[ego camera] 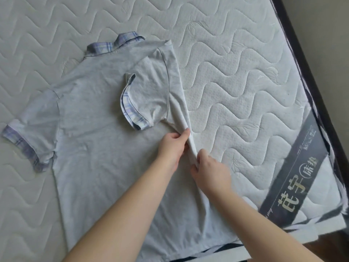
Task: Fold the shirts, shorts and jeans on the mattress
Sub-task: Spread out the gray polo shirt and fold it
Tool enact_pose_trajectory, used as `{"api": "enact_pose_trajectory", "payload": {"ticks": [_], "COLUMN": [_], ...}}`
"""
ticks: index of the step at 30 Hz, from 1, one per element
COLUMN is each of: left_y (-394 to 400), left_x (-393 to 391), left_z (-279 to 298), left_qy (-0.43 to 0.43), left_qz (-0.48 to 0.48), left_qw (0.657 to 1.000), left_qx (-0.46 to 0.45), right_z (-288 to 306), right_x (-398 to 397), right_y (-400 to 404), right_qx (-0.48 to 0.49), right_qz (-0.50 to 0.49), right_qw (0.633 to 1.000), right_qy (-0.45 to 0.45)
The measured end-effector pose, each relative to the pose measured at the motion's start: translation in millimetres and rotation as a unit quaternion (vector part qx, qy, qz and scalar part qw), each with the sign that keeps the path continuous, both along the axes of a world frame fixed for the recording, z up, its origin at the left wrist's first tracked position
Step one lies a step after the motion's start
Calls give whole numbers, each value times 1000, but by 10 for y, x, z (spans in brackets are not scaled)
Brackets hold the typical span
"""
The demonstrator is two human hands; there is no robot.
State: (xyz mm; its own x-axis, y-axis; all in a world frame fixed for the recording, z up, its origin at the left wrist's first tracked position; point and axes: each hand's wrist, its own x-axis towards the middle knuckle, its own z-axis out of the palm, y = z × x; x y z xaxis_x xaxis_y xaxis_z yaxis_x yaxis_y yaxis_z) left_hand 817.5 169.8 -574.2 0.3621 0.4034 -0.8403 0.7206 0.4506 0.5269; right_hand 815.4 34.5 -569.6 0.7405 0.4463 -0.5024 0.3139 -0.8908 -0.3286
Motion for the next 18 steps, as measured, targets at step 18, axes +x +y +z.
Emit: {"api": "enact_pose_trajectory", "payload": {"ticks": [18], "left_y": [-345], "left_x": [-581], "left_z": [-146], "left_qy": [-65], "left_qz": [12], "left_qw": [993], "left_qx": [-95], "right_z": [235], "right_x": [-822], "right_y": [-1219], "right_qx": [-88], "right_qz": [-53], "right_qw": [989], "right_qy": [109]}}
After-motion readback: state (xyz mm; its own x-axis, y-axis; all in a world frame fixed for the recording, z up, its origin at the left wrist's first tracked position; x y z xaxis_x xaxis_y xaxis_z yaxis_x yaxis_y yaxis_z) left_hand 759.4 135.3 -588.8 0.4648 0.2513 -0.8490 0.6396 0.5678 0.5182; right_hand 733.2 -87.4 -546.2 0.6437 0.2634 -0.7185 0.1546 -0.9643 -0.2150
